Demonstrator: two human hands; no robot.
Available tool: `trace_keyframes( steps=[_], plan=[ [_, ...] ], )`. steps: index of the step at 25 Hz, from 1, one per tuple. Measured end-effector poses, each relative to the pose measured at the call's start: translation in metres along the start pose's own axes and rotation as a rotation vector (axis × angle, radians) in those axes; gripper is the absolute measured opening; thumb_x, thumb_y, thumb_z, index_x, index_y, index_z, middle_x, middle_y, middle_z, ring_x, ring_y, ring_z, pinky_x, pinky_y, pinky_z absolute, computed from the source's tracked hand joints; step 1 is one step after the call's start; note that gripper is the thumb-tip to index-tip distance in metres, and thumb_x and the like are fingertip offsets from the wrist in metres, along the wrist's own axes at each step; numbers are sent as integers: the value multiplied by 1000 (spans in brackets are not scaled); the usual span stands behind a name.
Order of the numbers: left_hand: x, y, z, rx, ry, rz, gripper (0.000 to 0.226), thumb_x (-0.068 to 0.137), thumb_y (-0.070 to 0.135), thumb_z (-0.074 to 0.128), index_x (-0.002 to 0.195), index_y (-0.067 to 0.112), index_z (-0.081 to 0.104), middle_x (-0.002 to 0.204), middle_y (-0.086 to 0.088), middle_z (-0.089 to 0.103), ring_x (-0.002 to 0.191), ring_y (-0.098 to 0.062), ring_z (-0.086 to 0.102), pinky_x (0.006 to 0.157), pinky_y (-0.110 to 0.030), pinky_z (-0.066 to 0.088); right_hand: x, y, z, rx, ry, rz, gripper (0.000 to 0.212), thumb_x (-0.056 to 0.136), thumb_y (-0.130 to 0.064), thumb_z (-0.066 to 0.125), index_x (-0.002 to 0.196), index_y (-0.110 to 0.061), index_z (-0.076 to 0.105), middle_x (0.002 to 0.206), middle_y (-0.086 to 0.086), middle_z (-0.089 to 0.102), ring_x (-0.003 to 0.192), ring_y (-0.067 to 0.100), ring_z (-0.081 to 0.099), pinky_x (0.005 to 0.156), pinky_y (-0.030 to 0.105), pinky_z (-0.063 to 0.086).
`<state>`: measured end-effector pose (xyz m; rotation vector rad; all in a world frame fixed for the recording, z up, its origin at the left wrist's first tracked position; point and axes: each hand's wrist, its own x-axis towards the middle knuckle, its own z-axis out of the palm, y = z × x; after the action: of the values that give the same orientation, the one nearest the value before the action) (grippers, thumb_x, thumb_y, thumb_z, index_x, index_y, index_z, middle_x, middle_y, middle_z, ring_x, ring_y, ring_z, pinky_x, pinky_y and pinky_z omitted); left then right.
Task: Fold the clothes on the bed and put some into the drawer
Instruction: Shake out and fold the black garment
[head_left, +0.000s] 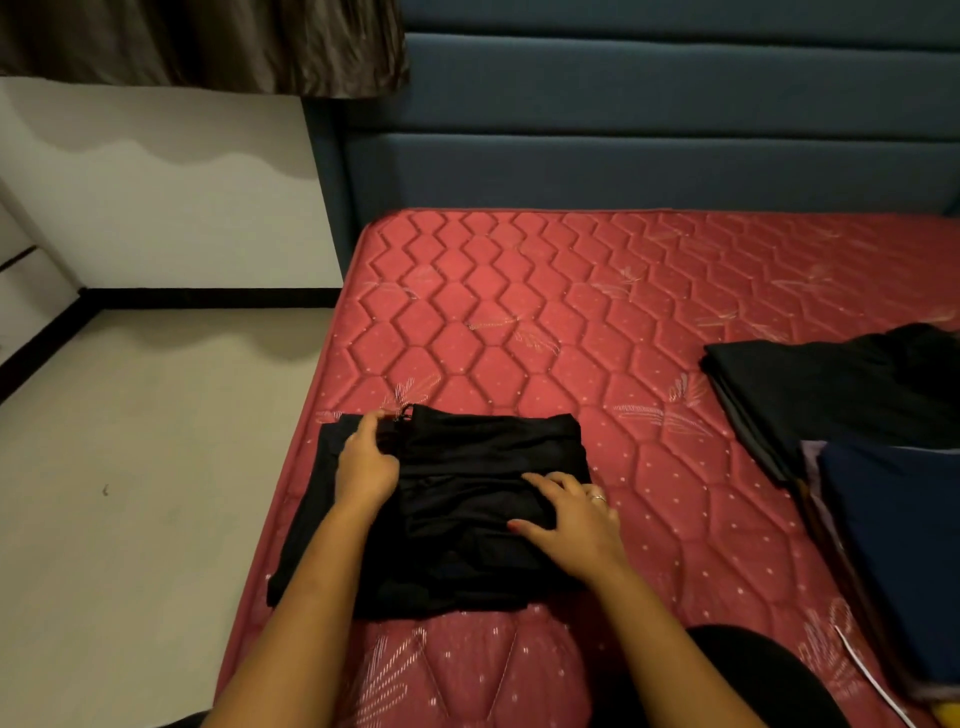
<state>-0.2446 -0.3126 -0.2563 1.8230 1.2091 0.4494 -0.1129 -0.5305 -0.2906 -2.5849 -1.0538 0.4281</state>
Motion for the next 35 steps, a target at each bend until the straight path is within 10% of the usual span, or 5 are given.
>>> trace_keyframes(
  steps=[5,12,20,26,35],
  plan=[
    [-62,28,52,502,-67,683,52,79,24,68,128,25,53,136,1,48,123,-25,44,99,-42,40,13,40,-9,622,132,244,42,68,-2,71,98,-29,61,104,4,55,94,23,56,90,39,48],
    [-89,10,113,833,-189,686,38,80,26,67,117,29,56,137,2,47,125,-28,44,102,-64,33,1,60,-23,586,-154,141,36,83,13,58,66,-15,43,58,1,43,52,13,44,55,28,40],
    [-101,-45,78,789,274,976,23,75,28,44,90,26,61,114,-1,56,101,-23,49,87,-44,34,-25,37,-63,936,-1047,79,25,90,14,48,86,-10,53,63,-2,65,63,11,69,57,18,55],
    [-130,-40,63,671,230,807,38,64,22,41,101,22,51,92,-2,56,77,-24,52,61,-36,42,17,48,-39,543,25,39,36,78,-6,75,110,-18,64,99,4,60,87,10,61,82,30,46],
    [-183,-20,124,-227,-133,-58,35,76,4,71,60,27,49,42,9,45,39,-2,42,44,-22,37,31,38,-21,535,116,18,17,88,-9,62,76,-15,51,71,2,55,73,20,52,57,29,30]
  ],
)
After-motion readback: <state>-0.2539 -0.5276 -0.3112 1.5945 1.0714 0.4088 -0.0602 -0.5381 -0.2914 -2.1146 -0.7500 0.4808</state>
